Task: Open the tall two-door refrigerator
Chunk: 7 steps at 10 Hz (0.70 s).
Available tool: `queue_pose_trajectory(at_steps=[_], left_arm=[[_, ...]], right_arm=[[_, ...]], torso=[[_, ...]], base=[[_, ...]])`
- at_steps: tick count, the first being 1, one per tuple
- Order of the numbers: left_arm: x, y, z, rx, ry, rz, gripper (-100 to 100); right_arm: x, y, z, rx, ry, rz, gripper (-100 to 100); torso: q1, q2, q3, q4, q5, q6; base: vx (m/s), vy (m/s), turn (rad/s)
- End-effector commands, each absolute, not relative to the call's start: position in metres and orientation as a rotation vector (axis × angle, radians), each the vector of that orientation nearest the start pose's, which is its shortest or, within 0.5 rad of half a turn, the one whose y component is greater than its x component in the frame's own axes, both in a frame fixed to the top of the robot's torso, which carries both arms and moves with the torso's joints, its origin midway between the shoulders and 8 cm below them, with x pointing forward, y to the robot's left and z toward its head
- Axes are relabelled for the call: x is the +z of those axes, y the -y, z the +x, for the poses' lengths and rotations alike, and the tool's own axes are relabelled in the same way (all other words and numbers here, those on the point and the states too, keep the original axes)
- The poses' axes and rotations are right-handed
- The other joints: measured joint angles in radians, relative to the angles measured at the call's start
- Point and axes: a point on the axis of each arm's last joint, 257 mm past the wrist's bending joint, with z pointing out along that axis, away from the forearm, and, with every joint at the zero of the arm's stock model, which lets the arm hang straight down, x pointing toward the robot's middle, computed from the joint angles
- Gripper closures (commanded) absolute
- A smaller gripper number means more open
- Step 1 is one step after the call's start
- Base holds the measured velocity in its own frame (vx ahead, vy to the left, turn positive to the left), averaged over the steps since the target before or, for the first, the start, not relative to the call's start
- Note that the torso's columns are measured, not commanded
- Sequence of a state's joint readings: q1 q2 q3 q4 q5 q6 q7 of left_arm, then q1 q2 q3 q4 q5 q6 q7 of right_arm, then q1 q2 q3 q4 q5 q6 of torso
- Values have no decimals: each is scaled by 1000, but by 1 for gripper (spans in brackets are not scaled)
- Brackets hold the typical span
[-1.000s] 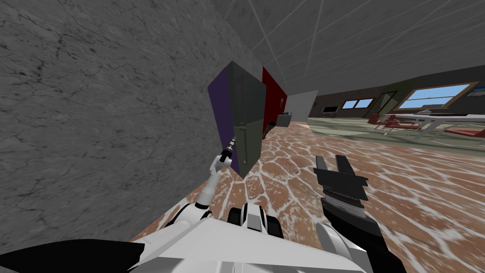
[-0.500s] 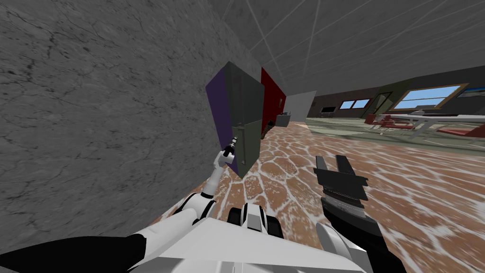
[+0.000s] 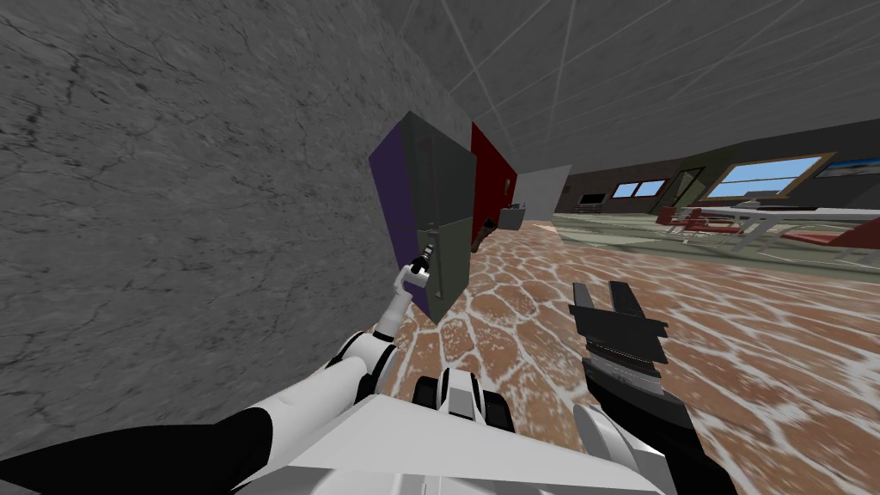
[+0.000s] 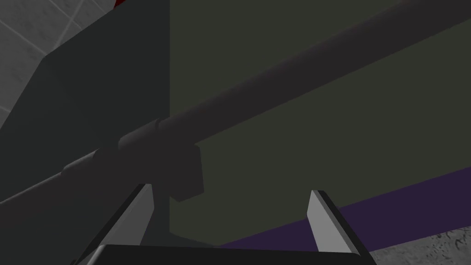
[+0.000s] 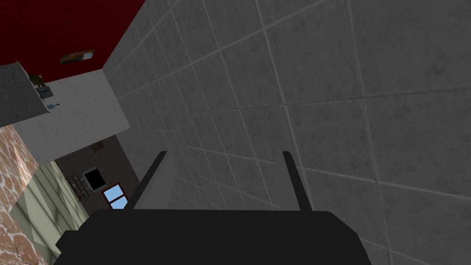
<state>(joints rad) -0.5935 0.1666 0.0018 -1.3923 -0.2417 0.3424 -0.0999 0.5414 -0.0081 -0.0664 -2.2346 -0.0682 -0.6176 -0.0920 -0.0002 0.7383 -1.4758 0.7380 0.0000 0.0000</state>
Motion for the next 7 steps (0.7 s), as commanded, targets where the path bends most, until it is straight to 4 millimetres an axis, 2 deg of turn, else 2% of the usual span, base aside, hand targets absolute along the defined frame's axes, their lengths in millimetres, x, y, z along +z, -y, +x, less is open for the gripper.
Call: queue_pose_trajectory(at_steps=[1, 7], left_arm=[[-42, -194, 691, -842, -1389, -776, -100], [-20, -200, 718, -752, -1432, -806, -100]], right_arm=[[15, 312, 322, 1353, -521, 686, 0], [15, 312, 322, 1353, -521, 686, 0]], torso=[[0, 0, 0, 0, 0, 0], [0, 0, 0, 0, 0, 0]], base=[[8, -37, -10], [7, -38, -17]])
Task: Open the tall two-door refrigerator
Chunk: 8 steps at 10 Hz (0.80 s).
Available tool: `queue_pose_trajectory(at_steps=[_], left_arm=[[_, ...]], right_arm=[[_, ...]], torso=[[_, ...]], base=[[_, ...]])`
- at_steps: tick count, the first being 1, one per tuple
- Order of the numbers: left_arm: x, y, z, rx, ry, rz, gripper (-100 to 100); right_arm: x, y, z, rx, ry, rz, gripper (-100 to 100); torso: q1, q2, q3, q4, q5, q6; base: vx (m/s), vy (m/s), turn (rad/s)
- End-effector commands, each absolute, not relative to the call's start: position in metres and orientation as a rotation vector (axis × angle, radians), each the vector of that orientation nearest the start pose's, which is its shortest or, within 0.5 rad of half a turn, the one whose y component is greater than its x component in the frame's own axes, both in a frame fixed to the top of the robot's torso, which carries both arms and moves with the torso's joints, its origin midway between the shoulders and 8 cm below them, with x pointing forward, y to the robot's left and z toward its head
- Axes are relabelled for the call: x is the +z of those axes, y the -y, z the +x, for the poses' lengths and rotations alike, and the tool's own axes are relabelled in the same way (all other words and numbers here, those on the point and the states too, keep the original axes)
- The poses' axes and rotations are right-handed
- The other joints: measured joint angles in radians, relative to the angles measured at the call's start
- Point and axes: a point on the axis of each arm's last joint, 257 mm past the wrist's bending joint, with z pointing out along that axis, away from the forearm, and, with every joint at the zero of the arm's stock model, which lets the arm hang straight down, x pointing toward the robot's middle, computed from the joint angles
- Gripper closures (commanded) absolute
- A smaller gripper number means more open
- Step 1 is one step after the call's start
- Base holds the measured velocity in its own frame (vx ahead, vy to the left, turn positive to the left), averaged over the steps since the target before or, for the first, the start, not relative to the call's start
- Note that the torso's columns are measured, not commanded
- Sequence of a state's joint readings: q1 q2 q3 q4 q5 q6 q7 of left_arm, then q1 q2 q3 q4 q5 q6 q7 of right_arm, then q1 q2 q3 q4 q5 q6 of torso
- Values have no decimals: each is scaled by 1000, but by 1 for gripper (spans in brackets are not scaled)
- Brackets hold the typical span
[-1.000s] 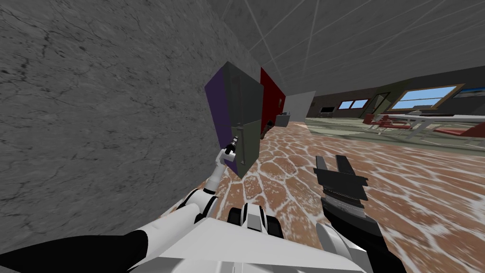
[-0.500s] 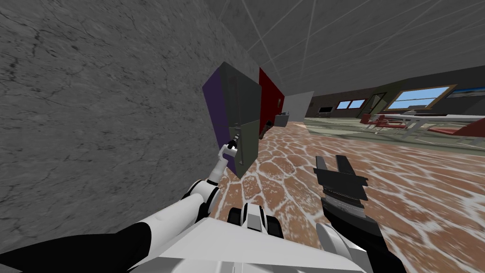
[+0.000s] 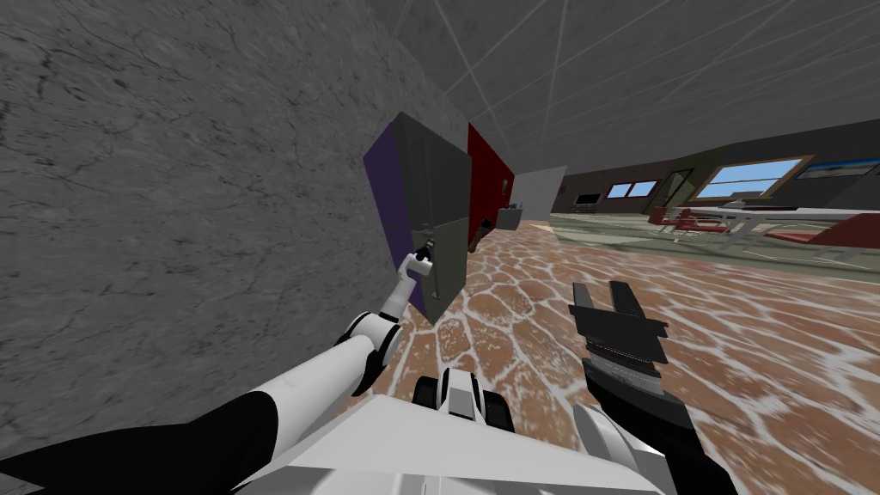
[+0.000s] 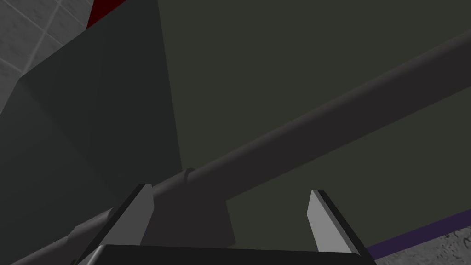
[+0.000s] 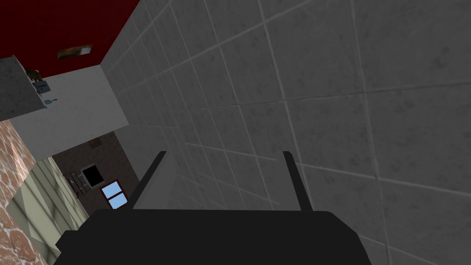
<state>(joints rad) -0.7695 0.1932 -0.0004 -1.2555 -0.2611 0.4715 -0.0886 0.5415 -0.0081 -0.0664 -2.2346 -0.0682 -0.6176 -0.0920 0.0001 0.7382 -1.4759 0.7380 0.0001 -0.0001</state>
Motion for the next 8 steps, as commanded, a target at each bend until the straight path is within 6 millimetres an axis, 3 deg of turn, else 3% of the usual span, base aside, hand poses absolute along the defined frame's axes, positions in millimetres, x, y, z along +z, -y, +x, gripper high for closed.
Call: queue_pose_trajectory(at_steps=[1, 3, 4, 5, 8], left_arm=[[-14, -206, 722, -729, -1434, -810, -100], [-20, -203, 720, -739, -1437, -809, -100], [-20, -203, 720, -740, -1437, -809, 100], [-18, -213, 718, -721, -1423, -823, 100], [-17, -237, 715, -679, -1398, -859, 100]], right_arm=[[15, 312, 322, 1353, -521, 685, 0], [15, 312, 322, 1353, -521, 685, 0], [15, 312, 322, 1353, -522, 685, 0], [15, 312, 322, 1353, -521, 685, 0], [15, 312, 322, 1354, -521, 686, 0]], torso=[[0, 0, 0, 0, 0, 0], [1, -2, -2, 0, 0, 0], [1, -2, -1, 0, 0, 0], [1, -2, -1, -1, 1, -1], [-9, -4, -3, -2, -3, 1]], base=[[4, -36, -10], [-3, -9, 0], [0, 0, 0], [-27, -173, 72], [37, -357, 81]])
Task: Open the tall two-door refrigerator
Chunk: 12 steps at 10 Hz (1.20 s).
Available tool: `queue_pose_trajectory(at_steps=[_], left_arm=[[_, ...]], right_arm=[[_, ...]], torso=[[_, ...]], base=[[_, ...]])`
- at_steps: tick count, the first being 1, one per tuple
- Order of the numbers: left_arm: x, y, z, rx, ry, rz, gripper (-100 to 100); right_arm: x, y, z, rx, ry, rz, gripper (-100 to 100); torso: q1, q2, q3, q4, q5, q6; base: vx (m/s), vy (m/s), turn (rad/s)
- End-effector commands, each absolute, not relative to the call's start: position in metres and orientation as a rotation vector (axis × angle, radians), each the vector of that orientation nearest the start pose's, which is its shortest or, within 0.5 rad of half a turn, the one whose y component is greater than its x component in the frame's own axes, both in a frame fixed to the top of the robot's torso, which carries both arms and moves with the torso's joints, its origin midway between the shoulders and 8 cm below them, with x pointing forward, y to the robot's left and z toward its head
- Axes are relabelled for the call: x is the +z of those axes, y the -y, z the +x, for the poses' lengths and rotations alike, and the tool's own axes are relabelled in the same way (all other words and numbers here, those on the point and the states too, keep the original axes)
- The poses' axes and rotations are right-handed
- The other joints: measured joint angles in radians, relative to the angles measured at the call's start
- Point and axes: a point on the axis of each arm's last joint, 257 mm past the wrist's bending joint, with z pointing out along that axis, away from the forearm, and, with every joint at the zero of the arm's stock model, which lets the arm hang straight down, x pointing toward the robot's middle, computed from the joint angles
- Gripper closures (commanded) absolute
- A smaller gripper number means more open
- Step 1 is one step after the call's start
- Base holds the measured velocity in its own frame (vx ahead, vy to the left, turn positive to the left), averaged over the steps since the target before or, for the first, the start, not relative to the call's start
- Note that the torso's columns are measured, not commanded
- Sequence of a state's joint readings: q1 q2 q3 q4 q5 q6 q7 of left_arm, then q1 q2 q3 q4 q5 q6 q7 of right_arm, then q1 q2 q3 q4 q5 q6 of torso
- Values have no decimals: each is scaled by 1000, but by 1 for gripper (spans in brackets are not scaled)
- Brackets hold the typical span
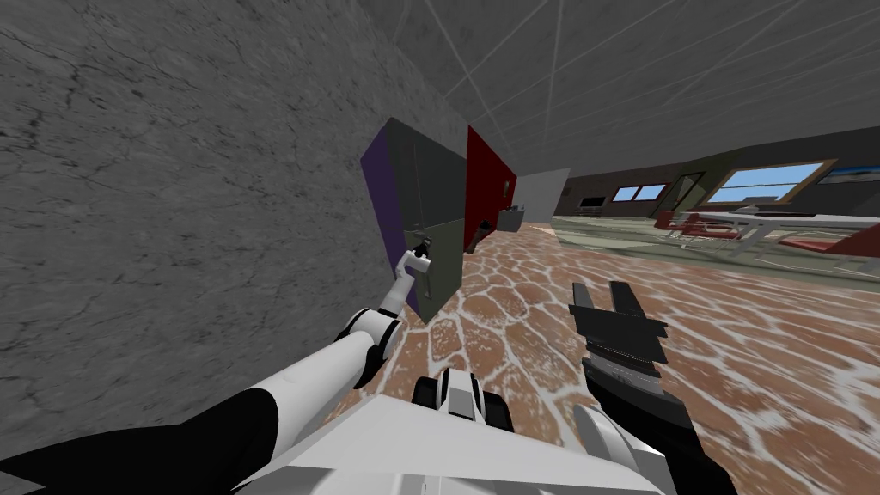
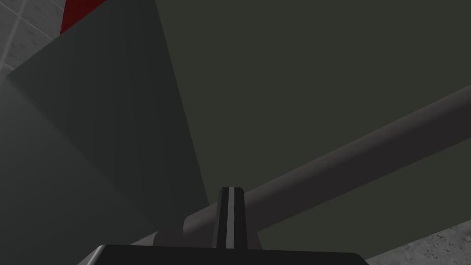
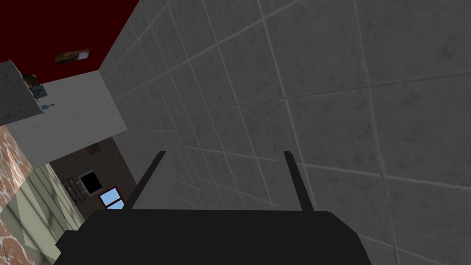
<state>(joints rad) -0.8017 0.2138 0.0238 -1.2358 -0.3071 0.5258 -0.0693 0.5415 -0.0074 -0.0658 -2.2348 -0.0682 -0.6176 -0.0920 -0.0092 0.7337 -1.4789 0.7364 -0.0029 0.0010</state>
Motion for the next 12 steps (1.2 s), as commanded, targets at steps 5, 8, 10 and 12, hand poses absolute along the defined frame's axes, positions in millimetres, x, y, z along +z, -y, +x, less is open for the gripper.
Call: queue_pose_trajectory(at_steps=[5, 8, 10, 12], left_arm=[[-16, -286, 705, -592, -1341, -930, 100], [-16, -310, 698, -547, -1309, -966, 100], [-15, -323, 694, -524, -1293, -984, 100], [-12, -319, 697, -536, -1296, -972, -100]], right_arm=[[15, 312, 322, 1354, -521, 686, 0], [15, 312, 322, 1354, -521, 686, 0], [15, 312, 322, 1354, -521, 686, 0], [15, 312, 322, 1354, -521, 685, 0]], torso=[[8, 4, 3, 2, 3, -1], [10, 6, 4, 2, 4, -1], [9, 3, 2, 1, 2, 0], [20, 4, 2, 1, 6, -1]], base=[[11, -369, 91], [-19, -339, 83], [0, -333, 51], [23, -36, 13]])
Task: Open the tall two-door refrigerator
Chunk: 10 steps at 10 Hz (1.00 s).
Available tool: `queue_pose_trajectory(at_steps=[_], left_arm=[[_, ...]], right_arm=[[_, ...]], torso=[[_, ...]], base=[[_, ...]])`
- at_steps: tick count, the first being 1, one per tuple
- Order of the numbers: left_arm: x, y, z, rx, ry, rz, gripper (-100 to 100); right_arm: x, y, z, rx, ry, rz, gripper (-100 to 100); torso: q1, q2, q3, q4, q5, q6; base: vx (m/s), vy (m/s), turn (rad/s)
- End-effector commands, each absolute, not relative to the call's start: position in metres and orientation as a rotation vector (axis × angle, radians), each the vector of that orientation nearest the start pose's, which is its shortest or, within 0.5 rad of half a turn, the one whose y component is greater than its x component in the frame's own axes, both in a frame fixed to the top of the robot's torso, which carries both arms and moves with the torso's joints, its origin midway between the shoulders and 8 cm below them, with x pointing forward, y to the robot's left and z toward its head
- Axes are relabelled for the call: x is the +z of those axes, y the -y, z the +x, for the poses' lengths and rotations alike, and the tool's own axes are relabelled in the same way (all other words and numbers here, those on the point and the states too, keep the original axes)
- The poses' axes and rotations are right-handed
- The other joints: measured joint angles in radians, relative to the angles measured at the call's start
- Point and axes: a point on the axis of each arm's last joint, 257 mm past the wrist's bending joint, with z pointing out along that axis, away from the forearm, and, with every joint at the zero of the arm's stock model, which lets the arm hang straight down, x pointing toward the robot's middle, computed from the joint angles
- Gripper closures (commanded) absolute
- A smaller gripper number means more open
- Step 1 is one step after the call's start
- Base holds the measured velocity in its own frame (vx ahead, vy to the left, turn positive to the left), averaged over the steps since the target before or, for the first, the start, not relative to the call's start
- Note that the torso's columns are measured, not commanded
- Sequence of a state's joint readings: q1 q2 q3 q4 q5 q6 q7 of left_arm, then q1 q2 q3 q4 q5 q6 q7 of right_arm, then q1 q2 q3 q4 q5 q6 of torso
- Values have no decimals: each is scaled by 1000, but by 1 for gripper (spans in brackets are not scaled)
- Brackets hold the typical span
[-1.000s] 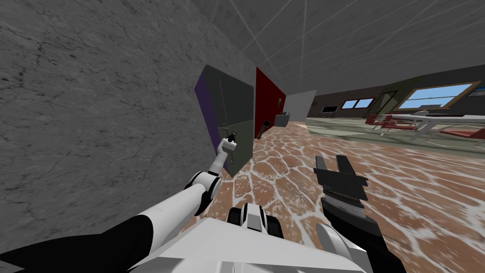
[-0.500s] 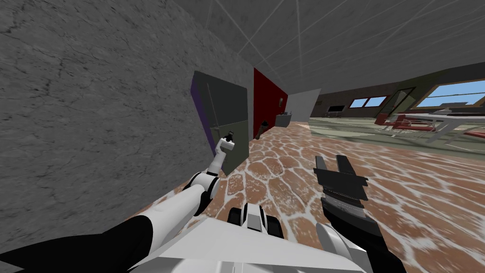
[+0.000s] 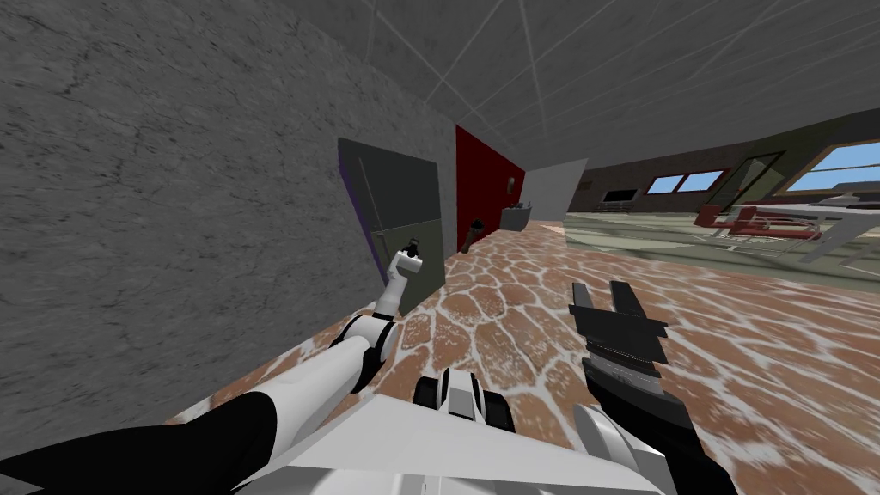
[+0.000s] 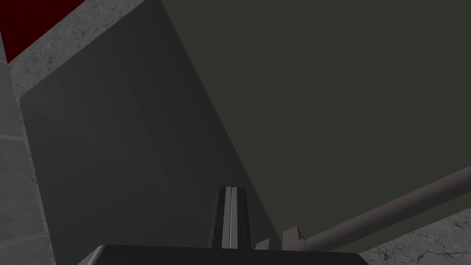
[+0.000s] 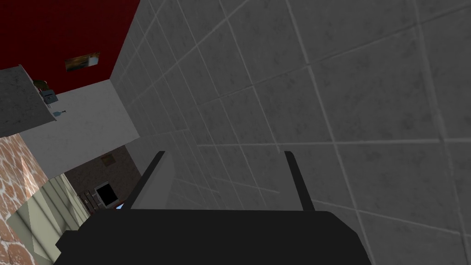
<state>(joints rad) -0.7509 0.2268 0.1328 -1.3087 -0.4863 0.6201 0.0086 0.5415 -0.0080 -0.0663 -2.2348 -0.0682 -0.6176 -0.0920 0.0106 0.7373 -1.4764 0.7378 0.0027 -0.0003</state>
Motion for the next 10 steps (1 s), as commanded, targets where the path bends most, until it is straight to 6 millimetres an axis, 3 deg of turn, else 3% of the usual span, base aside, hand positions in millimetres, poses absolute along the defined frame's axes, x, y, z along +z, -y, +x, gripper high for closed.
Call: queue_pose_trajectory(at_steps=[1, 6, 10], left_arm=[[-11, -319, 697, -537, -1295, -971, -100], [-2, -323, 698, -544, -1286, -961, -100], [5, -327, 699, -549, -1278, -953, -100]], right_arm=[[15, 312, 322, 1353, -522, 685, 0], [15, 312, 322, 1353, -522, 685, 0], [15, 312, 322, 1353, -522, 685, 0]], torso=[[9, -1, -1, 0, 3, -1], [-15, 2, 1, 0, -4, 1], [-9, 1, 0, 0, -2, 0]], base=[[51, 172, 3], [46, 219, 8], [53, 219, 6]])
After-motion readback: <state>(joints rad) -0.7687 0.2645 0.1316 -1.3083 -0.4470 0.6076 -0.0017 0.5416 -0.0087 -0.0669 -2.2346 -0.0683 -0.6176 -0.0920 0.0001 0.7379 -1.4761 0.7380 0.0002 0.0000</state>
